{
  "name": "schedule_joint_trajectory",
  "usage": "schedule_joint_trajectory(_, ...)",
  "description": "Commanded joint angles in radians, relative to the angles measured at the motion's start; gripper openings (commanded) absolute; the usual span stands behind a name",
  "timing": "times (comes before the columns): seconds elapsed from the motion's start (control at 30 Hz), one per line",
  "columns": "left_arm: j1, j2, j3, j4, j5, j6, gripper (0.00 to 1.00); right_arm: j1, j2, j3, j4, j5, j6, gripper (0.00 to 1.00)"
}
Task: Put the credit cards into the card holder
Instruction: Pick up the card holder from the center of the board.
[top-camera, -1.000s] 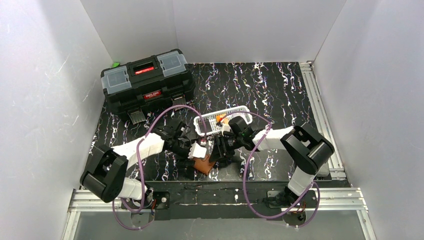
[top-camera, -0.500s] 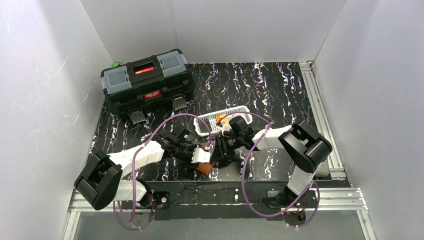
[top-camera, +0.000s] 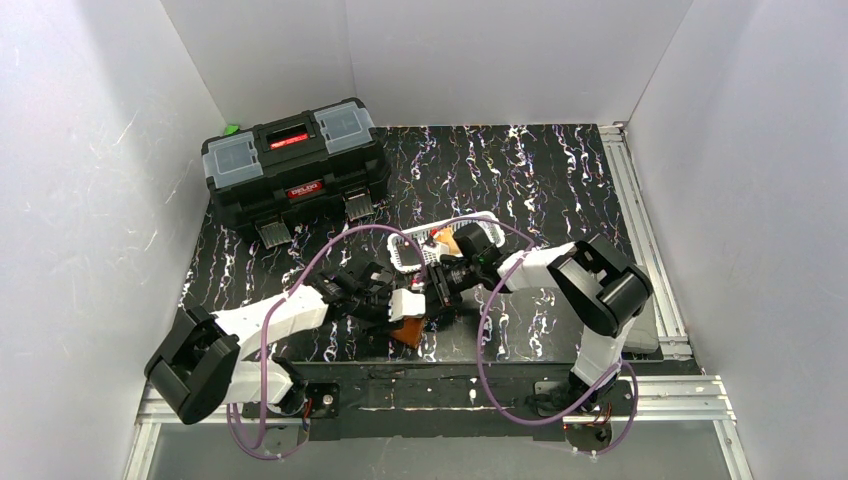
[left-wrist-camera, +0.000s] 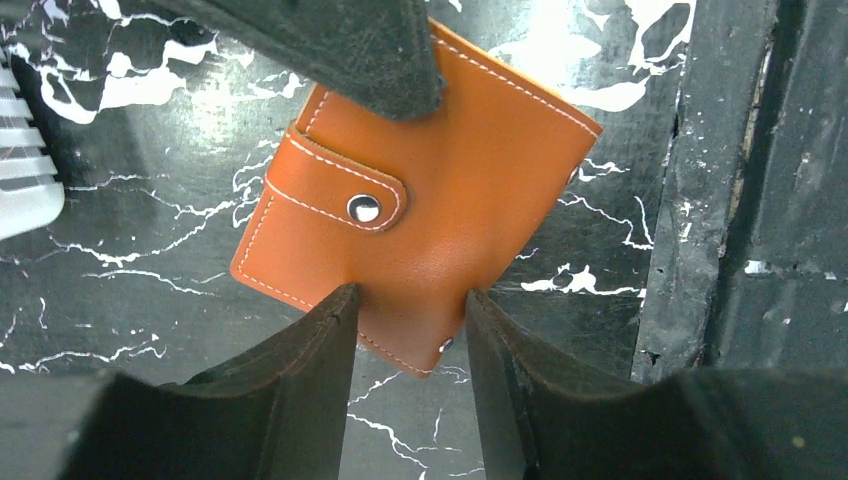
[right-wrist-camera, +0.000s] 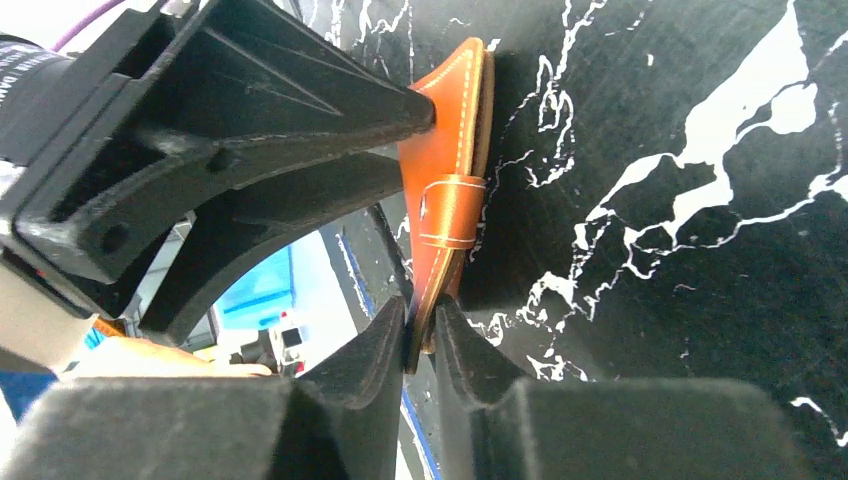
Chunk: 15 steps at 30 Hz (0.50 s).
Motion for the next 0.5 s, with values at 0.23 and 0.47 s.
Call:
schedule_joint_trajectory(0.23,0.028,-0.057,0.214,-0.120,0.017,-0.226,0.52,0.030,-0.091,0.066,-0.172,0.025,-0.106,0.01)
schedule_joint_trajectory(0.47,0.225,-0.086,0.352,-0.401,0.432,-0.218,0.73,0.063,-0.327,-0.007,-0.235,0.155,-0.228,0.01)
